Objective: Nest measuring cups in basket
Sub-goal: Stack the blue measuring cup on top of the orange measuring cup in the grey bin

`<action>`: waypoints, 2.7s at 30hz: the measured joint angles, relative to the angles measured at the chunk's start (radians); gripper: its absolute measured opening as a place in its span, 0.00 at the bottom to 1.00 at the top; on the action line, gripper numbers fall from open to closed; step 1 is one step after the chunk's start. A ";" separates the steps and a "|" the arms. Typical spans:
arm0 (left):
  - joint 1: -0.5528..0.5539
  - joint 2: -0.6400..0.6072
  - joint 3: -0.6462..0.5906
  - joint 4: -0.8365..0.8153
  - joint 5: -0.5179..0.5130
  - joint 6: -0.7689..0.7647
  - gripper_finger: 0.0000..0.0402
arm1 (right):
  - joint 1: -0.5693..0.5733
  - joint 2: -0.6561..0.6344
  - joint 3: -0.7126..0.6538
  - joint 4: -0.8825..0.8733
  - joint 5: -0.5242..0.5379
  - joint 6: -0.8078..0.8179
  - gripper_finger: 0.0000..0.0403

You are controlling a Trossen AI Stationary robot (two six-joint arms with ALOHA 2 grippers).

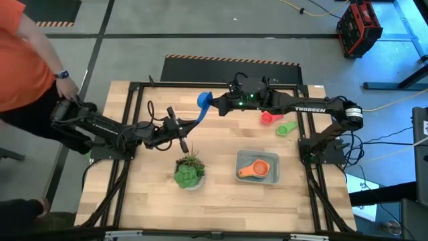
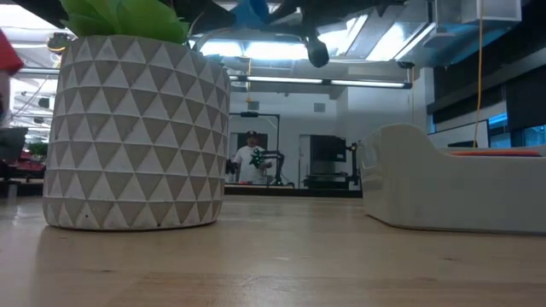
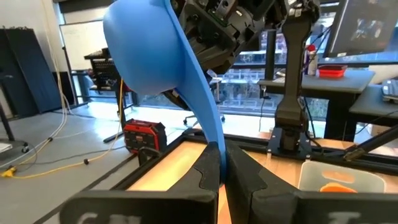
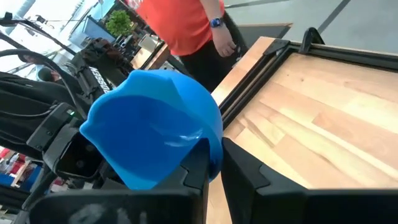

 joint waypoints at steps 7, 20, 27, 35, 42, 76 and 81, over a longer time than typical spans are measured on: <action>0.001 0.000 0.000 -0.006 -0.005 -0.001 0.02 | -0.001 0.003 0.000 0.003 0.037 -0.002 0.10; 0.001 0.000 0.000 -0.013 0.000 0.000 0.03 | -0.002 0.003 -0.001 0.004 0.041 -0.002 0.10; 0.001 0.000 0.000 -0.015 0.000 0.000 0.02 | -0.002 0.003 -0.002 0.004 0.043 -0.002 0.10; 0.000 -0.001 0.001 -0.015 0.008 0.001 0.07 | -0.002 0.003 -0.002 0.004 0.044 -0.003 0.10; 0.000 -0.001 0.003 -0.013 0.005 0.001 0.08 | -0.002 0.003 -0.002 0.003 0.042 -0.003 0.10; -0.014 -0.001 0.002 -0.127 -0.355 0.007 0.00 | -0.033 -0.042 -0.002 -0.222 -0.156 -0.166 0.10; -0.014 -0.001 0.002 -0.158 -0.234 -0.035 0.00 | -0.043 -0.055 -0.002 -0.358 -0.181 -0.245 0.10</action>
